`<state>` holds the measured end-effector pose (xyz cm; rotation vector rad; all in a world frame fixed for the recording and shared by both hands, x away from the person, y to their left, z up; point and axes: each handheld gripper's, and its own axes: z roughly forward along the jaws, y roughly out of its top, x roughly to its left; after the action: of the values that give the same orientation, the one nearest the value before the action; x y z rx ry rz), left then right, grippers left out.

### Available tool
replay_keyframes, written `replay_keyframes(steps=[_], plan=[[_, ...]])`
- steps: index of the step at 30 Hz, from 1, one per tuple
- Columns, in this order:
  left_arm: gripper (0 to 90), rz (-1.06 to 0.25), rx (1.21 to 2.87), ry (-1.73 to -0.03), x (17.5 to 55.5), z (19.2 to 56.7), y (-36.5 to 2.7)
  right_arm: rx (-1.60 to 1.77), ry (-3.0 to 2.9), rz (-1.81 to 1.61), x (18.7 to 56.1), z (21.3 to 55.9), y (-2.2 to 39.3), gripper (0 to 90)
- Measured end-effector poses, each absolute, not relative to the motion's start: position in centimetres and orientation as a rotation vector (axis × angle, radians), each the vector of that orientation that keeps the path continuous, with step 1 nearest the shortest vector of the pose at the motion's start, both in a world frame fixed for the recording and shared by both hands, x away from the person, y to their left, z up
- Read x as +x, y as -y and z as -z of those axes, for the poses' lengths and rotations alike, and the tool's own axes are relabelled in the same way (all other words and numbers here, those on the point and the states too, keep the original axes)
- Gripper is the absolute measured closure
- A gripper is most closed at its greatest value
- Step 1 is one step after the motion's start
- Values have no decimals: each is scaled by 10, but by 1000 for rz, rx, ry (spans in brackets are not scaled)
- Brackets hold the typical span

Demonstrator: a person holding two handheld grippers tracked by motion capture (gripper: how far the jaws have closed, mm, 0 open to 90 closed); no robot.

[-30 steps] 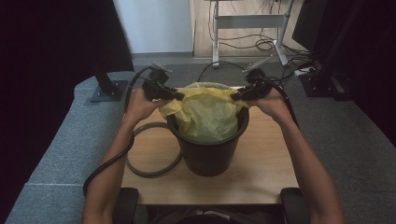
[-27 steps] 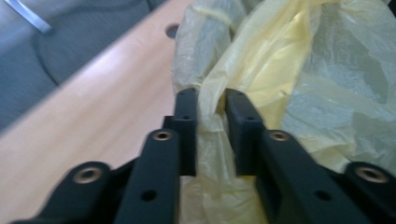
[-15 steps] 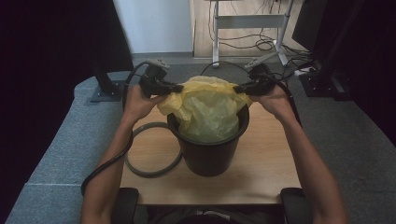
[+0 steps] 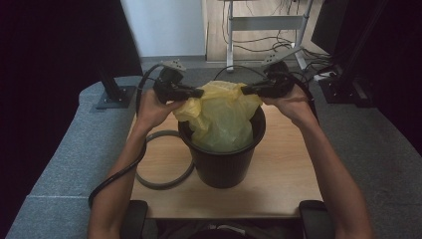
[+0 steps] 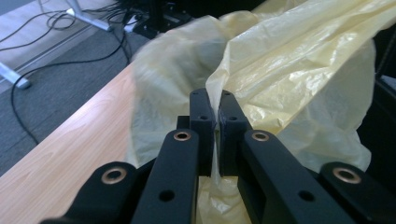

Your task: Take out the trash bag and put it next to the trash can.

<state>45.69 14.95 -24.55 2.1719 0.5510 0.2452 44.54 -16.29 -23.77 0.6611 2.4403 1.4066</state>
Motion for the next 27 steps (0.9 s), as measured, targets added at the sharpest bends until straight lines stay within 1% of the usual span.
replay_keyframes(steps=[5, 8, 10, 12, 14, 18, 21, 23, 24, 25, 27], plan=[[860, -228, 2171, -515, 455, 246, -140, 586, -2458, -1436, 440, 231, 148, 887], [845, -212, 2178, -486, 453, 248, -133, 567, -2489, -1396, 440, 233, 137, 886], [836, -165, 2172, -436, 451, 249, -129, 565, -2505, -1369, 443, 237, 131, 886], [811, -154, 2181, -400, 448, 250, -124, 575, -2519, -1341, 446, 242, 125, 886], [756, -162, 2210, -372, 446, 252, -117, 573, -2534, -1334, 449, 247, 120, 885], [577, -224, 2274, -370, 443, 258, -103, 547, -2556, -1344, 451, 252, 110, 885], [499, -222, 2281, -364, 444, 262, -98, 525, -2563, -1380, 449, 251, 107, 885], [502, -220, 2281, -345, 444, 264, -95, 501, -2567, -1405, 448, 250, 104, 885], [519, -223, 2283, -339, 444, 264, -93, 493, -2571, -1409, 447, 250, 103, 885], [544, -219, 2285, -330, 444, 264, -92, 483, -2574, -1410, 446, 250, 101, 885], [636, -218, 2285, -319, 443, 265, -91, 468, -2590, -1412, 445, 250, 99, 885]])
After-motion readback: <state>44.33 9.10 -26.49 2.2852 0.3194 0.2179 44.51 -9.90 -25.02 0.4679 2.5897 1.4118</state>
